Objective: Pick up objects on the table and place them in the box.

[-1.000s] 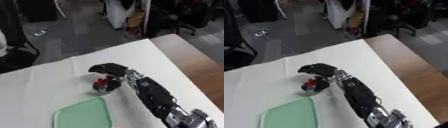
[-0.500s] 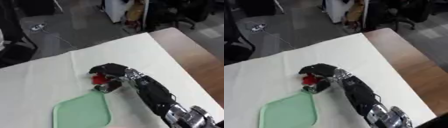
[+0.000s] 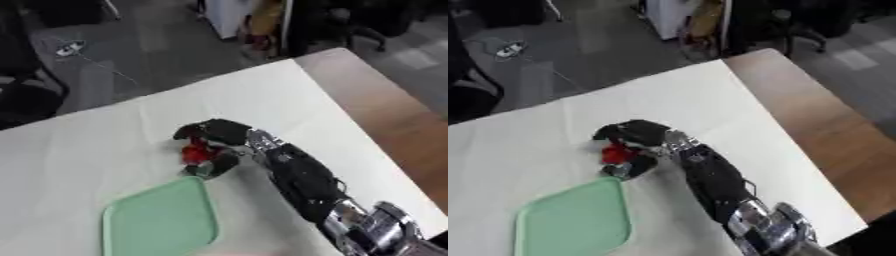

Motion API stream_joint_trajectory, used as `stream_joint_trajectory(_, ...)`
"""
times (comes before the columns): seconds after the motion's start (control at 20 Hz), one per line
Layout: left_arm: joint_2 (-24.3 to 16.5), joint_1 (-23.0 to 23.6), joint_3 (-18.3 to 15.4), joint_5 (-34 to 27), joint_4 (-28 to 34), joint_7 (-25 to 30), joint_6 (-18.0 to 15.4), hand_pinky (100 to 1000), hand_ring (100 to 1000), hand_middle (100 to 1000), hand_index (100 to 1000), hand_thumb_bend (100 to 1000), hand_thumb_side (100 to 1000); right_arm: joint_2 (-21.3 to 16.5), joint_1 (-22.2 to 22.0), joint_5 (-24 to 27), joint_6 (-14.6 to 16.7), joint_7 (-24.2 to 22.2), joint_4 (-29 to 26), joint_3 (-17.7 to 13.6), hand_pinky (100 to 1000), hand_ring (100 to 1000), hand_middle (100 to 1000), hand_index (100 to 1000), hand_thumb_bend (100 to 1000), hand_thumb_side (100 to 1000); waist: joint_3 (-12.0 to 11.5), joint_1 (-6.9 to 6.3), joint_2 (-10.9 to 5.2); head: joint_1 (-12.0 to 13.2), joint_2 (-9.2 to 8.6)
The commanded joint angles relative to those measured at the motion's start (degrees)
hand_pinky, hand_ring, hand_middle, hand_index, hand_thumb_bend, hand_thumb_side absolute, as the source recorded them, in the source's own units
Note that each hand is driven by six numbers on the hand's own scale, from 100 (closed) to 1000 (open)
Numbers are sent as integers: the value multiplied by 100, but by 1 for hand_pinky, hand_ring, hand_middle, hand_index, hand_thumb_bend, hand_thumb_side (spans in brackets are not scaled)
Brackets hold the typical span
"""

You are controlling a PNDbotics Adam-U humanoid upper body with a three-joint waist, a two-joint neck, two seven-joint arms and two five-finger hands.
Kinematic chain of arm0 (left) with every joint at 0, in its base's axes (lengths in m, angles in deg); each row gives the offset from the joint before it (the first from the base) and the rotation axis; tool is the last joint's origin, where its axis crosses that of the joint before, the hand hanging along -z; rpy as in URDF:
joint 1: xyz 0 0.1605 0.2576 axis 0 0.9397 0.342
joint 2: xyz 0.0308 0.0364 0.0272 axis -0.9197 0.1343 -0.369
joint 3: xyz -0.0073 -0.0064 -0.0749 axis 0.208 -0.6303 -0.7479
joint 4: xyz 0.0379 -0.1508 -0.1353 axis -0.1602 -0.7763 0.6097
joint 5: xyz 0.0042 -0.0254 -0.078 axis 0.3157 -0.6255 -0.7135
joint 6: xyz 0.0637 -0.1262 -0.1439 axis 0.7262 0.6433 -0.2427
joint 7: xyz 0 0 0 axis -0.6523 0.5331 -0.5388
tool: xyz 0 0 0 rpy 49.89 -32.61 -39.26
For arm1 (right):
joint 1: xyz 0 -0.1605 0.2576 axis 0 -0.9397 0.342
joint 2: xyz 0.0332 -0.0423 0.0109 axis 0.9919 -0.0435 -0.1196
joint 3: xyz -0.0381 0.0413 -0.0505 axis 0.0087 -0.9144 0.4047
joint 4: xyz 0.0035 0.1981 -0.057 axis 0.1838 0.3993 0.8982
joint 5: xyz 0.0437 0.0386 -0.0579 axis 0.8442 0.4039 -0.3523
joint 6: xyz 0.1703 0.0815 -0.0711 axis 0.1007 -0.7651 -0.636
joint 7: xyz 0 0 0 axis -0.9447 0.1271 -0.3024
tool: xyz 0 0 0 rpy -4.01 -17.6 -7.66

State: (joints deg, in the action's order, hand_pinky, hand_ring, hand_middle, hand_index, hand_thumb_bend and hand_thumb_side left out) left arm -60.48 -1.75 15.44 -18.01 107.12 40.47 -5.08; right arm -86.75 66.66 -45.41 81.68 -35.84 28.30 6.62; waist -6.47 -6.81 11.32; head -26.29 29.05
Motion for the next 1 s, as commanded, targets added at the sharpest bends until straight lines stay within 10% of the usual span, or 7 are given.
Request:
stream_joint_trajectory(0.05,-80,-84,-40,-14,99,4,-22,319,492,665,808,289,800,-82,34,148,37,-77,29,-25,329,530,789,908,372,485,0,7,-101,-57,-58)
stream_joint_trajectory(0.55,-47,-125,-29,-24,99,12,-35,319,491,664,807,289,800,-213,43,375,-197,-136,-21,-50,350,502,736,852,362,400,-26,-9,-75,-169,-201)
stream_joint_trajectory(1.0,-37,-126,-29,-29,99,14,-34,318,491,664,807,289,800,-279,-24,520,-466,276,-3,-118,100,122,310,441,260,315,-26,-27,-59,-209,-248)
